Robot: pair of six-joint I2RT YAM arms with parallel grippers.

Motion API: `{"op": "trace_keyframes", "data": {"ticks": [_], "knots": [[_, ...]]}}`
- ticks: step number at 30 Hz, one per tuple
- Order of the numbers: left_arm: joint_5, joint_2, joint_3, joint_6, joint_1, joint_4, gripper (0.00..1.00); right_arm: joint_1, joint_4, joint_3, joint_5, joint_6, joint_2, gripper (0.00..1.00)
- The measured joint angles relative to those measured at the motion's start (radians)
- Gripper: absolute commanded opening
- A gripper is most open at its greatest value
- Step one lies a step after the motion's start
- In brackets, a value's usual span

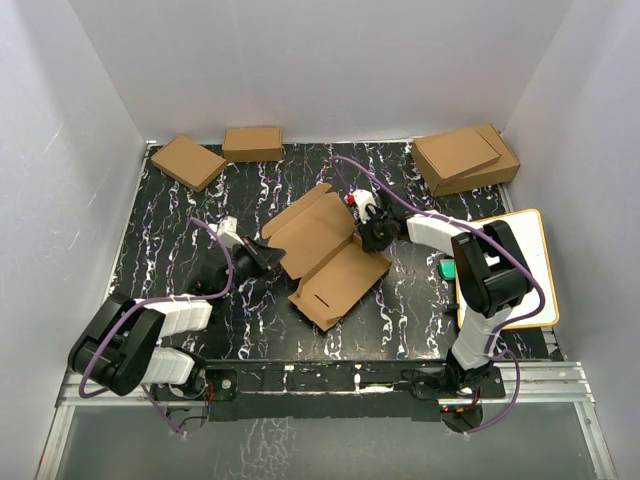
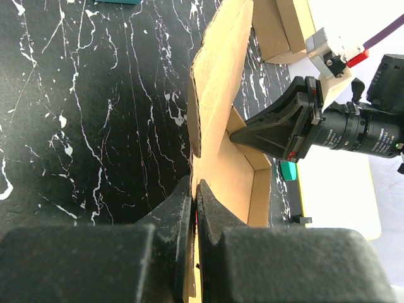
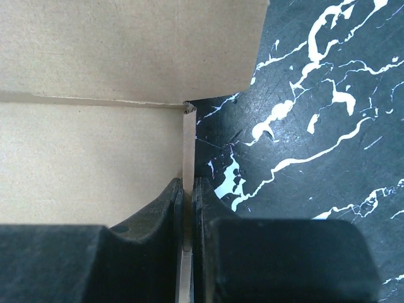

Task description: Fold the paper box

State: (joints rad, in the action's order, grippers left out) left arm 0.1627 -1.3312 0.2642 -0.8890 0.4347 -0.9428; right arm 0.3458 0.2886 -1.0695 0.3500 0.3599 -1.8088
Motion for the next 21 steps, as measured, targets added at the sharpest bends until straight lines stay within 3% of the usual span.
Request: {"op": "trace_keyframes", "data": {"ticks": [4, 8, 21], "knots": [[0.0, 0.007, 0.003, 0.007, 0.001, 0.009, 0.0, 0.006, -0.002, 0.003, -0.01, 0.003, 0.003, 0.29], [-0.004, 0.026, 0.003, 0.016, 0.001, 0.033, 0.0, 0.002, 0.003, 0.003, 0.017, 0.009, 0.009, 0.41], [-0.014, 0.058, 0.005, 0.037, 0.001, 0.071, 0.0, -0.041, 0.106, 0.004, 0.098, 0.138, 0.091, 0.41]]}}
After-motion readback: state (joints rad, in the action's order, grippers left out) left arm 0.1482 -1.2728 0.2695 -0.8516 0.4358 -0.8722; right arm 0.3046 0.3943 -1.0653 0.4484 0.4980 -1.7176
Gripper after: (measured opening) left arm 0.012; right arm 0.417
